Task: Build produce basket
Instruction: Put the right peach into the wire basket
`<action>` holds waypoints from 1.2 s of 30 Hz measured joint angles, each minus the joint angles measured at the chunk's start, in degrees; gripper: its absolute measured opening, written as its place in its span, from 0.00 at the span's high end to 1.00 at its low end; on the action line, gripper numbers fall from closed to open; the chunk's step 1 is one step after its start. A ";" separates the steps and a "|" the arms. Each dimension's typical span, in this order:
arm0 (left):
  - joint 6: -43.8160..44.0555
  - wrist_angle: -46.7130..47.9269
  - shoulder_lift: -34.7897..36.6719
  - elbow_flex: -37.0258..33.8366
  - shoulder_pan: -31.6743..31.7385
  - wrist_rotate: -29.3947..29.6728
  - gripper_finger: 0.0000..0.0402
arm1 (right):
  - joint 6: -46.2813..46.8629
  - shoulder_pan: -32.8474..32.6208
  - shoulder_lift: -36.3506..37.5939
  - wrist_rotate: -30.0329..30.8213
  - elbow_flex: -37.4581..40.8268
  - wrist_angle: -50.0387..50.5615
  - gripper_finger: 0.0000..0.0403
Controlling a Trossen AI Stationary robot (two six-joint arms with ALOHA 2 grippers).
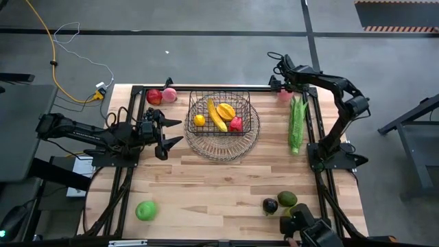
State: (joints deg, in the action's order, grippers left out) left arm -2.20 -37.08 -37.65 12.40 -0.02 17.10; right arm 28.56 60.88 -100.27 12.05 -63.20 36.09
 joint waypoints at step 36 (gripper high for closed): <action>-1.02 0.00 -0.02 0.00 -0.01 0.00 0.29 | -8.16 -2.51 6.39 -3.80 0.90 4.20 0.40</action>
State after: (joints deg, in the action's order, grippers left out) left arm -3.22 -37.08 -37.67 12.40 -0.03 17.10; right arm 20.40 58.37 -93.88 8.25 -62.30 40.29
